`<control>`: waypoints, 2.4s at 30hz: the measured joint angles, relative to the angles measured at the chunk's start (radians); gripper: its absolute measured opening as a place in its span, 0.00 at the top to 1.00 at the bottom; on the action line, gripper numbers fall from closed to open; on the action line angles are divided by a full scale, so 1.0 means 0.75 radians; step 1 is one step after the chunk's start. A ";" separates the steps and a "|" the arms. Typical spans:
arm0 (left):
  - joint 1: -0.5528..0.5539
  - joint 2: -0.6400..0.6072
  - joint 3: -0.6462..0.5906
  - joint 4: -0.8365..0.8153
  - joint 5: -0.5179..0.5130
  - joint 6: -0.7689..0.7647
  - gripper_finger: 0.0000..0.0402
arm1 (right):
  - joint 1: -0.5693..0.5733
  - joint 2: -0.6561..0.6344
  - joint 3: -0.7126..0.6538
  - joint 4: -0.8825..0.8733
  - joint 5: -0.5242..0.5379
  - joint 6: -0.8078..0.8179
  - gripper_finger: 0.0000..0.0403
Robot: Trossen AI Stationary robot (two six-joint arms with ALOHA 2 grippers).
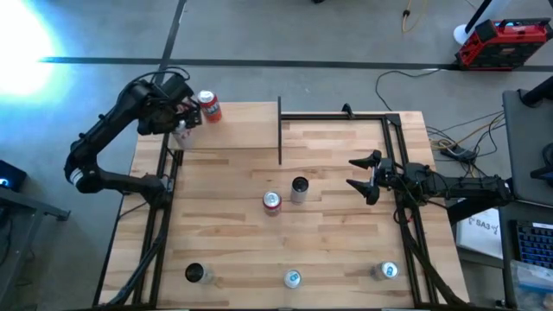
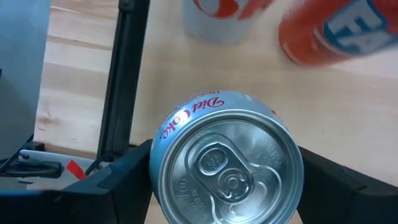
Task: Place canned beverage on shelf
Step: Put the red and silver soda can and align the with the other red silver soda can on the shelf
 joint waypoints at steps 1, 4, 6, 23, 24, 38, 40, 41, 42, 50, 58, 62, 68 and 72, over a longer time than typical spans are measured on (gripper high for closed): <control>0.014 0.002 0.000 0.006 0.000 0.005 0.29 | 0.000 0.000 0.000 0.000 0.000 0.000 0.09; 0.044 0.014 0.000 0.030 0.002 0.006 0.29 | 0.000 0.000 0.000 0.000 0.000 0.000 0.09; 0.056 0.023 0.000 0.047 0.010 0.006 0.29 | 0.000 0.000 0.000 0.000 0.000 0.000 0.09; 0.084 0.069 0.004 0.070 0.025 0.000 0.29 | 0.000 0.000 0.000 0.000 0.000 0.000 0.09; 0.088 0.069 0.004 0.070 0.025 0.000 0.29 | 0.000 0.000 0.000 0.000 0.000 0.000 0.09; 0.105 0.071 0.001 0.071 0.001 0.000 0.29 | 0.000 0.000 0.000 0.000 0.000 0.000 0.09; 0.106 0.071 0.001 0.070 -0.003 0.001 0.29 | 0.000 0.000 0.000 0.000 0.000 0.000 0.09; 0.106 0.071 0.001 0.069 -0.005 0.000 0.29 | 0.000 0.000 0.000 0.000 0.000 0.000 0.09; 0.106 0.071 0.001 0.069 -0.006 0.000 0.29 | 0.000 0.000 0.000 0.000 0.000 0.000 0.09; 0.107 0.071 0.001 0.066 -0.008 -0.021 0.29 | 0.000 0.000 0.000 0.000 0.000 0.000 0.09; 0.107 0.072 -0.001 0.063 -0.009 -0.025 0.28 | 0.000 0.000 0.000 0.000 0.000 0.000 0.09; 0.107 0.072 -0.001 0.063 -0.009 -0.025 0.28 | 0.000 0.000 0.000 0.000 0.000 0.000 0.09; 0.109 0.082 -0.013 0.033 -0.024 -0.026 0.08 | 0.000 0.000 0.000 0.000 0.000 0.000 0.09; 0.108 0.073 -0.008 0.030 -0.019 -0.027 0.04 | 0.000 0.000 0.000 0.000 0.000 0.000 0.09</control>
